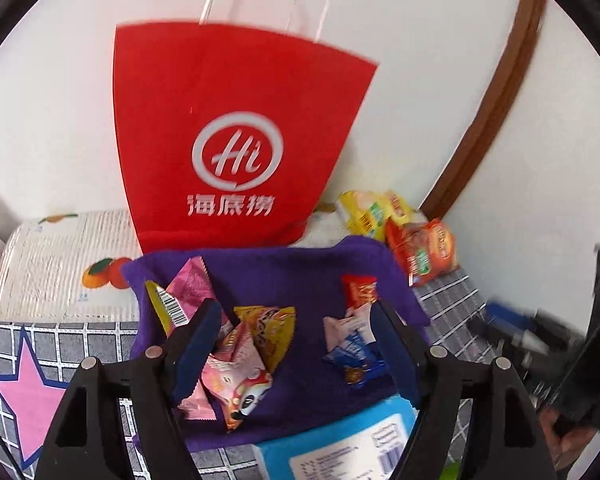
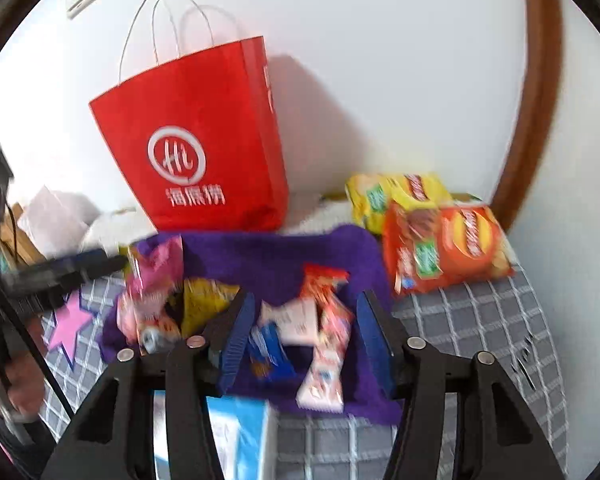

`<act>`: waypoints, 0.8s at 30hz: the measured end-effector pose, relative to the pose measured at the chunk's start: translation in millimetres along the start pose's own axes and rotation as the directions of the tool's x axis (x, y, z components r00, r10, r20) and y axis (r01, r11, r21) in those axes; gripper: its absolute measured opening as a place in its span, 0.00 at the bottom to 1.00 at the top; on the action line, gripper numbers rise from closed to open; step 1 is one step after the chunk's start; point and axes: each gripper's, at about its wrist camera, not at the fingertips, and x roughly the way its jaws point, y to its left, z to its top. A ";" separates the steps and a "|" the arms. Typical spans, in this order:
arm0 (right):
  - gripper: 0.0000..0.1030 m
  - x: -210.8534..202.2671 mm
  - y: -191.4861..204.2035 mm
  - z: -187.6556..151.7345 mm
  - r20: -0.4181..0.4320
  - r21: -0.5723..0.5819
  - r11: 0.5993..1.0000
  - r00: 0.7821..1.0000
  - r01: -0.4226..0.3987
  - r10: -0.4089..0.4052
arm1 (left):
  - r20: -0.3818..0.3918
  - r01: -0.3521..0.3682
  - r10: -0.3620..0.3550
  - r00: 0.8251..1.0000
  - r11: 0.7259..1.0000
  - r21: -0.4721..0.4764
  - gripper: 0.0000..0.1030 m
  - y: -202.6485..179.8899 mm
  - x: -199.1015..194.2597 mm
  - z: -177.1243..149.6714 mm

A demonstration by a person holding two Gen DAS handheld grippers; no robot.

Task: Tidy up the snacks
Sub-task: 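Grasp the green snack packet on the bed with the right tool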

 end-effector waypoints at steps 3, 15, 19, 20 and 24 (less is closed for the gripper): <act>0.41 -15.4 -13.4 -30.0 -0.050 0.058 0.998 0.999 0.011 -0.008 | 0.019 0.025 -0.025 1.000 1.000 -0.004 0.73 -8.3 -13.0 -1.7; 0.66 -70.0 -49.2 -153.7 -0.064 0.110 0.993 0.997 0.047 -0.040 | 0.001 0.038 -0.039 0.999 0.995 0.090 0.73 -55.6 -51.7 -60.4; 0.68 -65.4 -43.6 -191.9 -0.086 0.055 0.997 0.995 0.053 -0.048 | -0.025 -0.012 0.015 1.000 0.990 0.139 0.73 -61.1 -58.1 -88.2; 0.68 -63.6 -41.3 -199.0 -0.092 0.043 0.998 0.995 0.048 -0.044 | -0.030 -0.011 0.016 0.999 0.990 0.142 0.73 -61.2 -60.8 -94.9; 0.68 -55.9 -34.9 -219.5 -0.080 0.017 0.999 0.996 0.043 -0.042 | -0.040 -0.011 0.017 0.999 0.989 0.150 0.73 -60.3 -70.1 -117.6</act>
